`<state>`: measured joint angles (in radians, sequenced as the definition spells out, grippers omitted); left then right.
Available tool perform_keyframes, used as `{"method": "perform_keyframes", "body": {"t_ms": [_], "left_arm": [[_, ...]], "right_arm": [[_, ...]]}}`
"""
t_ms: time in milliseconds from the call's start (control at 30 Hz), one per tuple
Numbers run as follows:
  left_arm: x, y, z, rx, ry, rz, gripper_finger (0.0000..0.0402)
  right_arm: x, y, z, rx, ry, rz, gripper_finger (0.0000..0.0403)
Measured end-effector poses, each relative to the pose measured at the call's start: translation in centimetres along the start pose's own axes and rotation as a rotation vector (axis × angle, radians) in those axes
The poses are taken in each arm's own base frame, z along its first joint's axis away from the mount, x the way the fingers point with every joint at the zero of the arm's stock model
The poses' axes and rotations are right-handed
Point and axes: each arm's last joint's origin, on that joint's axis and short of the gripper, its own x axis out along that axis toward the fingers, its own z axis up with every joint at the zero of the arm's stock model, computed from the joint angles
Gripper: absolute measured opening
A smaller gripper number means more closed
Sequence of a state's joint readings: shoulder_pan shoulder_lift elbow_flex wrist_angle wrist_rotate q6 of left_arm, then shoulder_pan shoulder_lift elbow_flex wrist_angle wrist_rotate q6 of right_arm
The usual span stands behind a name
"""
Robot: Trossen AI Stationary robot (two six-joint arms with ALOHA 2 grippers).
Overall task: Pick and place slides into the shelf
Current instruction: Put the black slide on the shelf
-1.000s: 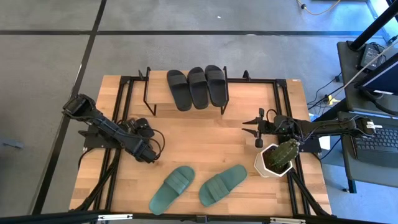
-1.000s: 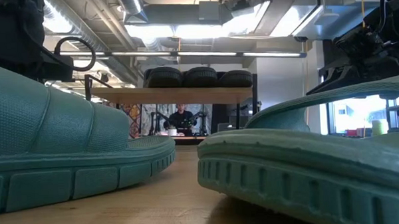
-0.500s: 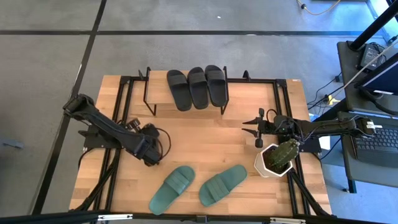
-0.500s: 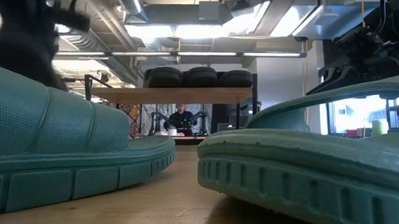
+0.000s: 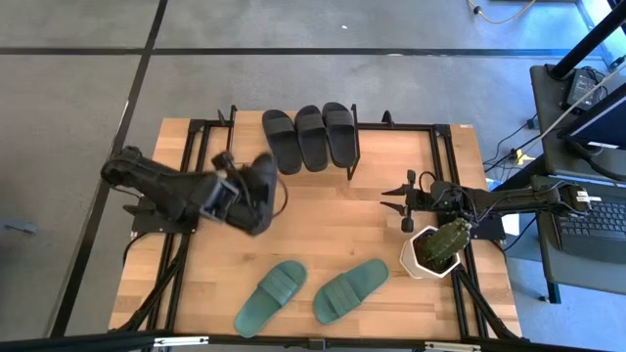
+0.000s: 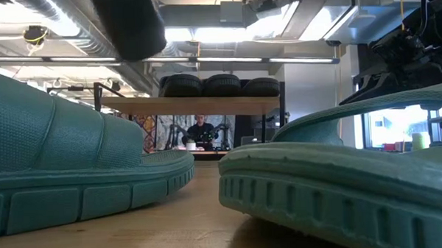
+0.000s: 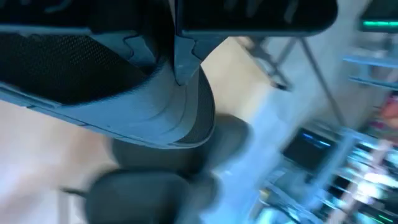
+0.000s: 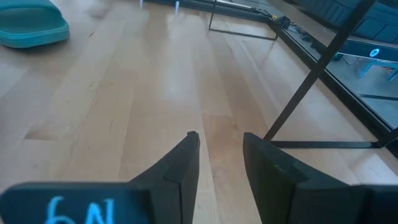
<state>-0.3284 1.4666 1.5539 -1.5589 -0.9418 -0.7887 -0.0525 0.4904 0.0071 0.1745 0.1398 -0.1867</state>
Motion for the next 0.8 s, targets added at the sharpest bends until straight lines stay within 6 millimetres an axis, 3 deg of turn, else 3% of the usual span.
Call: {"method": "perform_keyframes", "body": {"t_ms": [200, 433, 567, 800], "left_arm": [[2.9, 3.4, 2.3, -0.005, 0.031, 0.160, 0.0002], [7.6, 7.0, 3.0, 0.032, 0.225, 0.263, 0.0002], [9.8, 7.3, 3.4, 0.100, 0.308, 0.259, 0.0002], [13.7, 5.9, 3.7, 0.240, 0.430, 0.248, 0.0002]], "right_arm": [[0.0, 0.0, 0.0, 0.001, 0.000, 0.000, 0.0126], [0.0, 0.0, 0.0, 0.009, 0.000, 0.000, 0.0126], [0.0, 0.0, 0.0, 0.009, 0.000, 0.000, 0.0126], [0.0, 0.0, 0.0, 0.002, 0.000, 0.000, 0.0126]]}}
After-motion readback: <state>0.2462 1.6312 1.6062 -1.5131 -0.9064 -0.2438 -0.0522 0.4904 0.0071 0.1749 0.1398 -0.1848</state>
